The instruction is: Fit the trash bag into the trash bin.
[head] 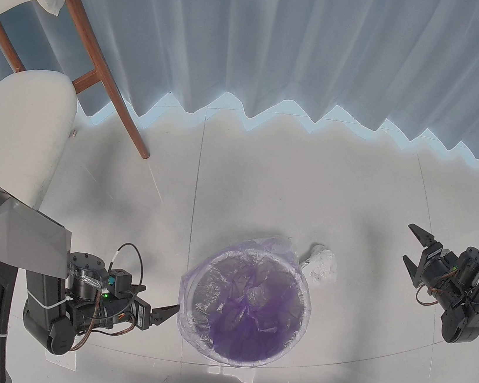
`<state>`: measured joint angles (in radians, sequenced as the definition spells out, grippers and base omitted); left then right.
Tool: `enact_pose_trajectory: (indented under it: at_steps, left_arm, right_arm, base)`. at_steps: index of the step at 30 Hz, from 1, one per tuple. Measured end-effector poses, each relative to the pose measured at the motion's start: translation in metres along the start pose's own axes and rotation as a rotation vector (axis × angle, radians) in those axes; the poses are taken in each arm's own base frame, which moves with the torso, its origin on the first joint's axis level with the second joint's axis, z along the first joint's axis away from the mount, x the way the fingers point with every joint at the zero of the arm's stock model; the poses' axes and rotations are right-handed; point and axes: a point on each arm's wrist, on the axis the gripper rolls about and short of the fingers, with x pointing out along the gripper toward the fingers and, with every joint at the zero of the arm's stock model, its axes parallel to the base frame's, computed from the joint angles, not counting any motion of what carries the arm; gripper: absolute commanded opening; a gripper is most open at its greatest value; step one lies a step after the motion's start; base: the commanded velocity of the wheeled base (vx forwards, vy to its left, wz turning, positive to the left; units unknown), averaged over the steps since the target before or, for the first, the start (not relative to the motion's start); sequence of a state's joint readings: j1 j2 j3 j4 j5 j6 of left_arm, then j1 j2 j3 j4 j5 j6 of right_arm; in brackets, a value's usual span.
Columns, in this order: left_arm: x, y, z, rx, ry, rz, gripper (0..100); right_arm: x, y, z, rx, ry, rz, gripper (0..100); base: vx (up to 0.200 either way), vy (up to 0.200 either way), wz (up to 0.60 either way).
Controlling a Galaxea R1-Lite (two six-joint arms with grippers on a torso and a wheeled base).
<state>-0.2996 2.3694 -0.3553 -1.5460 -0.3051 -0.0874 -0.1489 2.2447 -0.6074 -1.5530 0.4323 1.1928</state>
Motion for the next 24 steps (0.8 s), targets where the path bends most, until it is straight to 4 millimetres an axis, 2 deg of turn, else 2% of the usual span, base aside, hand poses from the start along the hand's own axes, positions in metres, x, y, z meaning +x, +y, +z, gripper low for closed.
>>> enact_pose_trajectory:
  at_steps: [8,17,24]
  left_arm:
    - [0.022,0.000,0.002,0.017,-0.033,0.019,100]
    - [0.044,0.007,0.015,-0.013,-0.121,0.091,100]
    - [0.062,0.017,0.013,-0.049,-0.111,0.134,100]
  right_arm:
    - [0.003,-0.007,0.014,0.003,-0.040,0.003,100]
    - [0.006,-0.018,0.013,0.016,-0.034,-0.021,100]
    - [0.009,-0.028,0.013,0.022,-0.033,-0.037,100]
  base:
    - [0.000,0.000,0.00]
    - [0.000,0.000,0.00]
    - [0.000,0.000,0.00]
